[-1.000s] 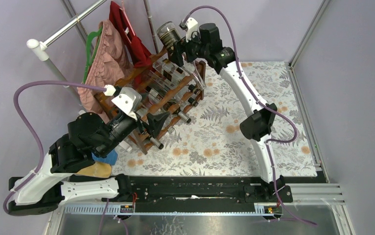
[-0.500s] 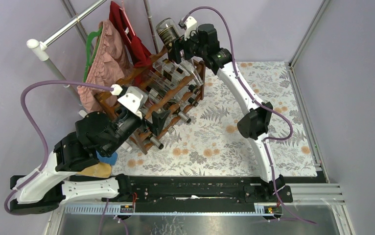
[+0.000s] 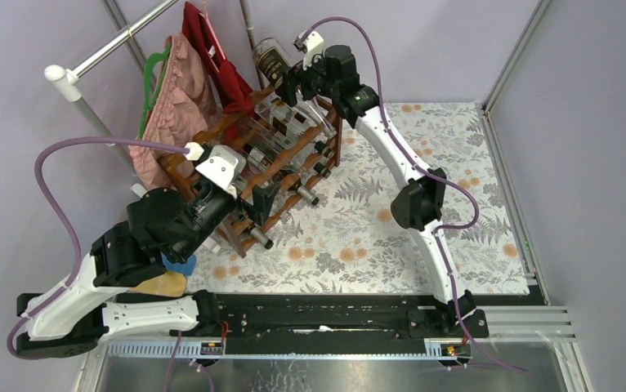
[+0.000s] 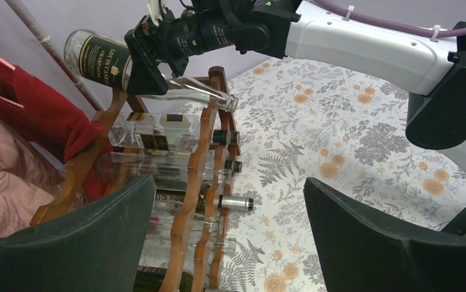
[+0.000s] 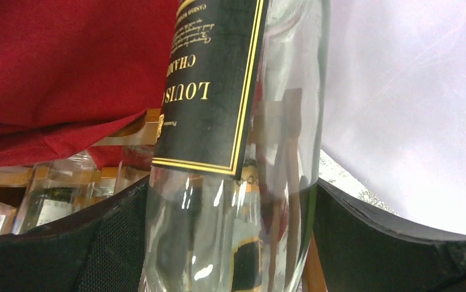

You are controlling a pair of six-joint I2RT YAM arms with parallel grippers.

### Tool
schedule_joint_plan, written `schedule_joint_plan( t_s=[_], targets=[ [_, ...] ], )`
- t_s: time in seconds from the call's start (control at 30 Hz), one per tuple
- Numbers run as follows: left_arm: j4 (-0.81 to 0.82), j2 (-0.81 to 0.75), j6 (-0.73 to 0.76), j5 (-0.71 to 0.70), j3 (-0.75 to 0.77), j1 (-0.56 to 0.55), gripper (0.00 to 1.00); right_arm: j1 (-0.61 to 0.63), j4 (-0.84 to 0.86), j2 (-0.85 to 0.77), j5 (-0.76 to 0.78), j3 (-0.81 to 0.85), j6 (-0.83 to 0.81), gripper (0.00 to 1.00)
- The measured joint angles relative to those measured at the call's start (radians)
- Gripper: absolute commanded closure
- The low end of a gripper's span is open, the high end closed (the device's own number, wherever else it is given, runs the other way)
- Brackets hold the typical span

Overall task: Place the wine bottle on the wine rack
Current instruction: Place the wine bottle in the wine rack.

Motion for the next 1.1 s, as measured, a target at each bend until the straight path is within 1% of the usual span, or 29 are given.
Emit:
schedule_joint_plan(
  t_s=[0.2,0.6,0.93,1.0,1.1],
  targets=[
    [0.003,0.000,0.003,-0.012,-0.012,0.000,0.01,0.000,0.043,0.040,-0.003,0.000,0.005,1.00],
    [0.006,-0.006,0.004,-0.024,-0.023,0.000,0.01,0.009,0.103,0.055,-0.011,0.000,0.003,1.00],
    [0.006,-0.008,0.011,-0.024,-0.023,0.000,0.01,0.028,0.130,0.053,-0.038,-0.035,-0.074,1.00],
    [0.006,-0.008,0.013,-0.024,-0.023,0.000,0.01,0.029,0.144,0.040,-0.034,-0.058,-0.086,0.97],
    [0.006,-0.008,0.019,-0.023,-0.023,0.000,0.01,0.031,0.155,0.023,-0.029,-0.089,-0.110,0.97]
  ],
)
